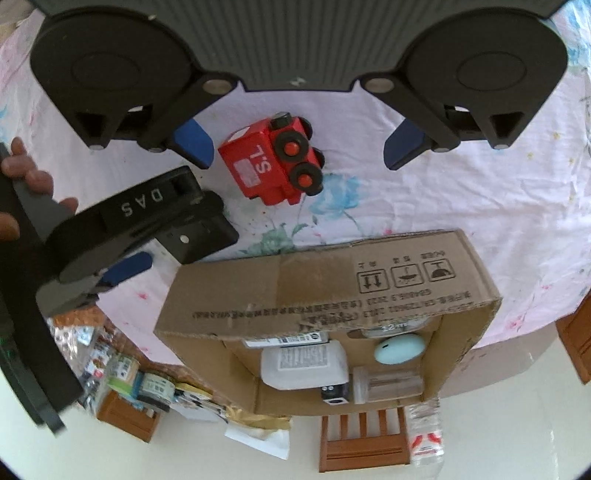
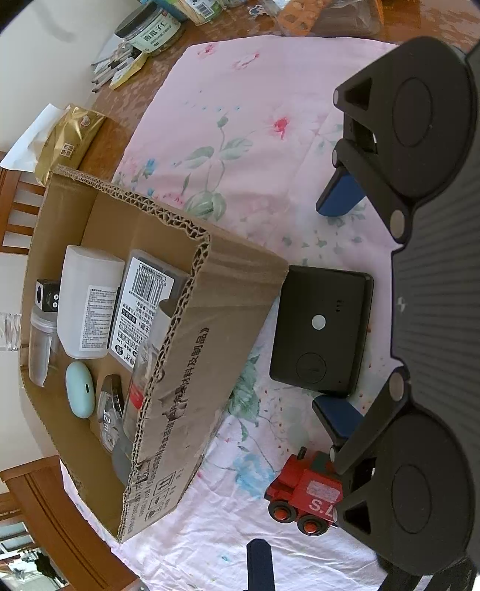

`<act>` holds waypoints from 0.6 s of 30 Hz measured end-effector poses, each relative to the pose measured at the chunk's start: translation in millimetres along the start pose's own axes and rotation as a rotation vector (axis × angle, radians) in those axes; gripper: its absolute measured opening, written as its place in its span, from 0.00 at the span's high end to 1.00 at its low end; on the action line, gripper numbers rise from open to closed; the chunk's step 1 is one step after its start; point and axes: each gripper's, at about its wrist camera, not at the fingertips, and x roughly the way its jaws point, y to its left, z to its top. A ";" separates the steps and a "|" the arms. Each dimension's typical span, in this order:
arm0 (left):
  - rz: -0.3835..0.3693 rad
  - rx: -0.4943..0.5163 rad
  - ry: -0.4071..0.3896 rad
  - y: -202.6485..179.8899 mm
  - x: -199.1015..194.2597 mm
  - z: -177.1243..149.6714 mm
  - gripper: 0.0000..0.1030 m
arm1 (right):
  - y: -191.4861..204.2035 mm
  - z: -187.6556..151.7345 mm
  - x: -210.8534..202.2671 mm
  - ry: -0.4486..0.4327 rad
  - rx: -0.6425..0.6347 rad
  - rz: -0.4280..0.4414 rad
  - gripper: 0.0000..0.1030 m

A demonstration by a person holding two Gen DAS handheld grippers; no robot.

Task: Organize rigid objects
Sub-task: 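Move the right tool to the black square device while the left tool approaches the red train, then grasp the red SL train with the left tool while the right tool grasps the black device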

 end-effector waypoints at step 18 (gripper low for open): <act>0.178 -0.131 0.064 73.2 0.1 -21.4 0.04 | 3.3 -15.9 -6.0 -0.049 0.061 -0.039 0.00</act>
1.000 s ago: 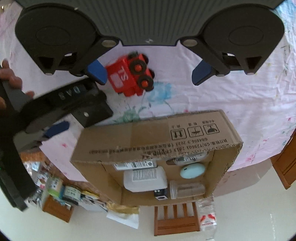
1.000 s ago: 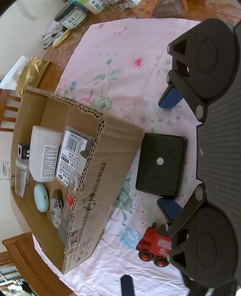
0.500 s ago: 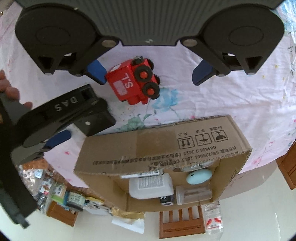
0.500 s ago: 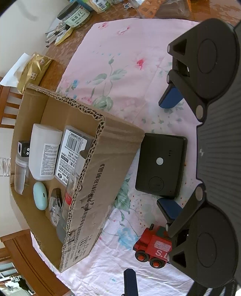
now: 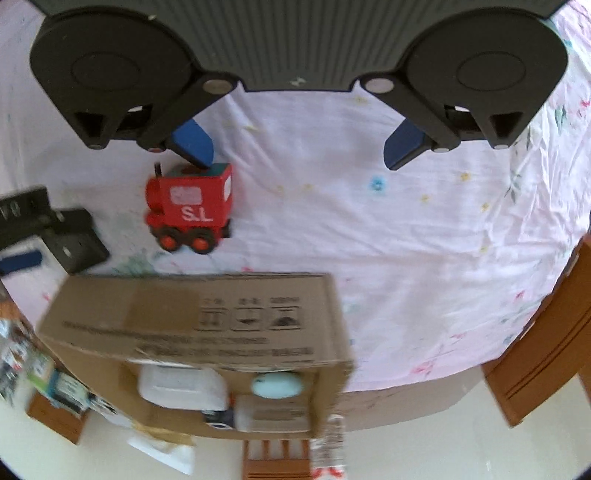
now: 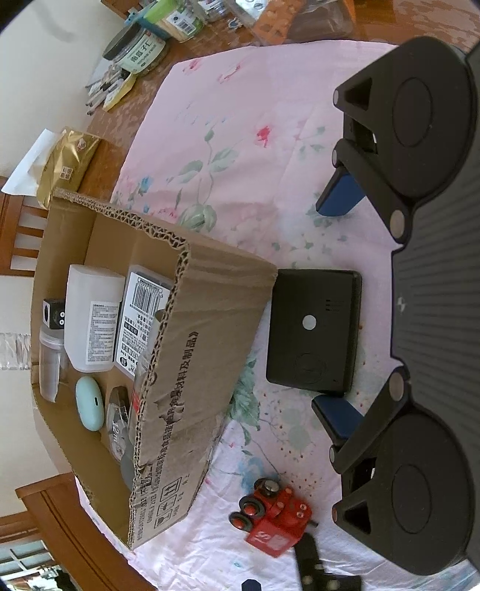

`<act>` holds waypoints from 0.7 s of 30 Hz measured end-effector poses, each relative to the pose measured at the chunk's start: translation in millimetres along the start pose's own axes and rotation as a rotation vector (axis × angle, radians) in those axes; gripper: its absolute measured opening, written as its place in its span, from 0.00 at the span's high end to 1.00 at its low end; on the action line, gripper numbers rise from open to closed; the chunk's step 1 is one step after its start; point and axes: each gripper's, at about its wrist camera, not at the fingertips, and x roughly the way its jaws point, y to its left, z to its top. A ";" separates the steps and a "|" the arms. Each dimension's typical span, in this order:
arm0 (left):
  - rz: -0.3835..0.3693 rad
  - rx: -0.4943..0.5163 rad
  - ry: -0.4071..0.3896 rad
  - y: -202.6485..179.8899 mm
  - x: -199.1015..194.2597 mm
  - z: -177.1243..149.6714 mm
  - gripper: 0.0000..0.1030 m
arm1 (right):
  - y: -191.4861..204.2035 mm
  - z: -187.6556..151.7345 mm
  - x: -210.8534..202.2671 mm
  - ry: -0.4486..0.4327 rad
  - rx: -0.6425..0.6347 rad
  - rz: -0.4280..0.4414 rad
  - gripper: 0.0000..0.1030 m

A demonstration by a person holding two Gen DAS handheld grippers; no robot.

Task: Organize rigid objects
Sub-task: 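Grasp the red SL train with the left tool while the right tool grasps the black device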

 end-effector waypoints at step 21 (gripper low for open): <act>-0.130 0.101 -0.090 -43.2 2.4 14.6 0.51 | 3.4 -26.1 -11.4 -0.106 0.010 -0.010 0.00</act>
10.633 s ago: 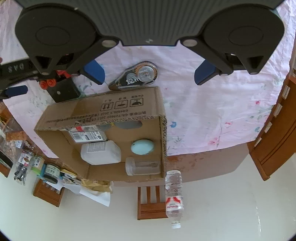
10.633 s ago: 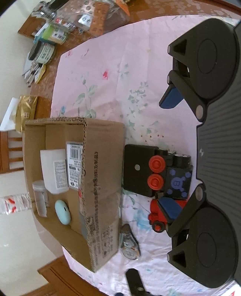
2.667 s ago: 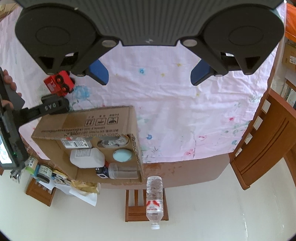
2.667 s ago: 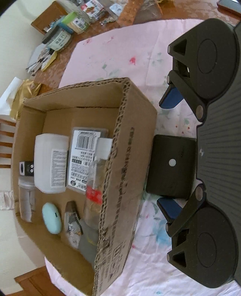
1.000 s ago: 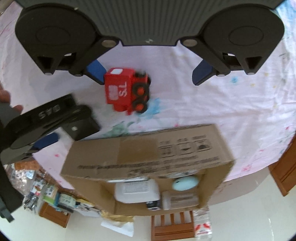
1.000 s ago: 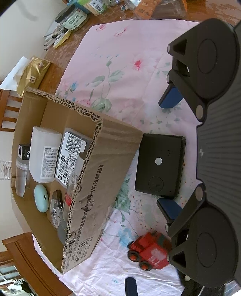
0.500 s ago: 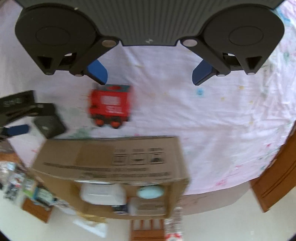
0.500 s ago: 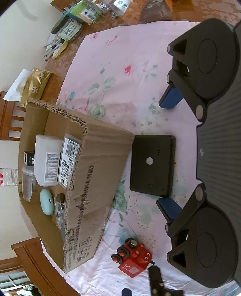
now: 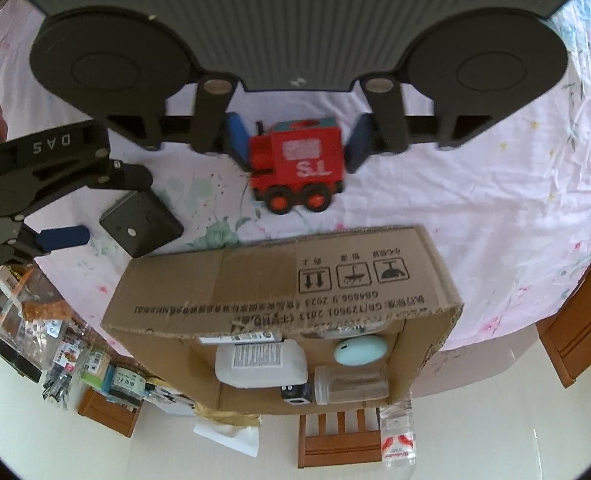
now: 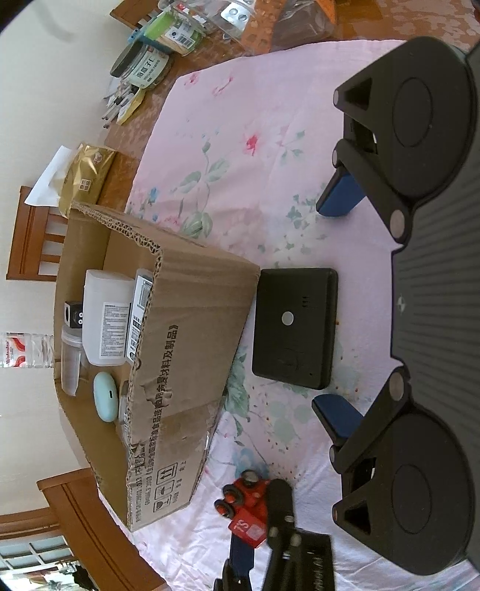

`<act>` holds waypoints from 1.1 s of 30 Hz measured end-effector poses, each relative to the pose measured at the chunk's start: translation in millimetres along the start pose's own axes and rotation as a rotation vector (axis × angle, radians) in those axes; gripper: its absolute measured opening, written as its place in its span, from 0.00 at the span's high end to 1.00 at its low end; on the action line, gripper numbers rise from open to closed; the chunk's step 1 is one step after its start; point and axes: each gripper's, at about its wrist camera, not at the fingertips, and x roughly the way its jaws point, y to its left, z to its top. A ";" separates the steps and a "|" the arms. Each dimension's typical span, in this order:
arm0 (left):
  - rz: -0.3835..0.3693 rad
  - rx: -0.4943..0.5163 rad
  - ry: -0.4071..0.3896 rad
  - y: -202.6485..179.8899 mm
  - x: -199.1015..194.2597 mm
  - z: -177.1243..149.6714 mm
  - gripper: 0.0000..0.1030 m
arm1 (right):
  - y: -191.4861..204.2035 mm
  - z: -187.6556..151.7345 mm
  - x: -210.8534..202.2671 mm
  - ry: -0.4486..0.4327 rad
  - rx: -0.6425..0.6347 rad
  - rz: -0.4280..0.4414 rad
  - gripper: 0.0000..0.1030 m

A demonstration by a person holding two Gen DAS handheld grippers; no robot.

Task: Organize rigid objects
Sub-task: 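Grasp the red SL train with the left tool while the right tool grasps the black device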

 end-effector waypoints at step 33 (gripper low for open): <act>-0.017 0.037 0.016 26.2 -2.0 -2.3 0.49 | 36.3 9.2 -4.6 0.020 0.088 -0.059 0.28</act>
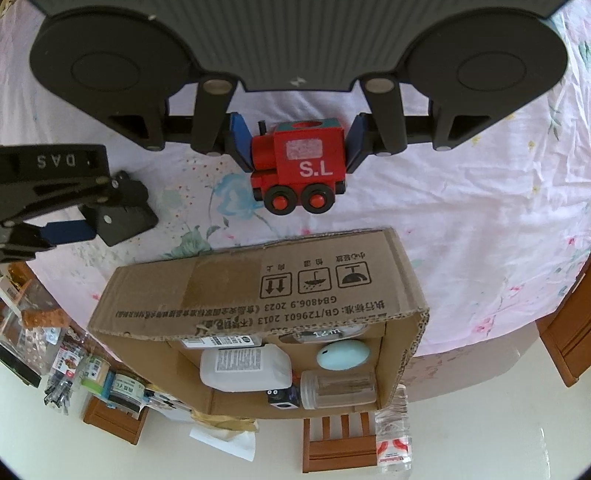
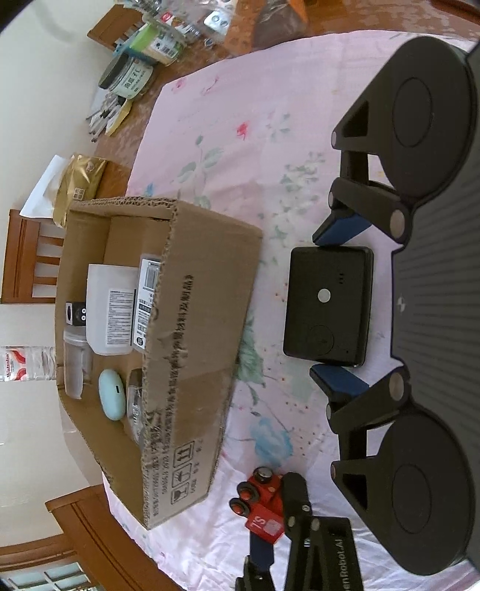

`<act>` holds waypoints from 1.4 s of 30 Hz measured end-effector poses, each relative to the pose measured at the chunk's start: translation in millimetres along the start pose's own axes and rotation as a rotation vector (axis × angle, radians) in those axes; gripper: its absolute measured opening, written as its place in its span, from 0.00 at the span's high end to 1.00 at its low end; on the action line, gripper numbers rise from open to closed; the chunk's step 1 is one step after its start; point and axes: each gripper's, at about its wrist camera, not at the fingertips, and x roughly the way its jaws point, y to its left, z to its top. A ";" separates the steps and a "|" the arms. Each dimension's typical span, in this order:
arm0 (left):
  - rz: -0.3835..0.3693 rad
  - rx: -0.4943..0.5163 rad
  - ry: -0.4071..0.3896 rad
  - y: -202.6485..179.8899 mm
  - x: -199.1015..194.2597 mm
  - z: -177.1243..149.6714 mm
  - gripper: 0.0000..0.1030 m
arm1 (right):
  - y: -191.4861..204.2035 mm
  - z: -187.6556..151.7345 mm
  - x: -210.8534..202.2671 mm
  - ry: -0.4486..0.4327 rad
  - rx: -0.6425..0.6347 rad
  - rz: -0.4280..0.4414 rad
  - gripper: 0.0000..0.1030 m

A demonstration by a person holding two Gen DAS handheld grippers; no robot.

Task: Organize rigid objects
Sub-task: 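Grasp the red SL train with the left tool while the right tool grasps the black device, then carry the train and black device into the cardboard box and release both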

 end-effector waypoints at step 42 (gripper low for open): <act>-0.024 0.089 0.041 4.7 0.7 6.7 0.48 | 3.7 -2.0 -5.4 0.018 0.031 -0.036 0.28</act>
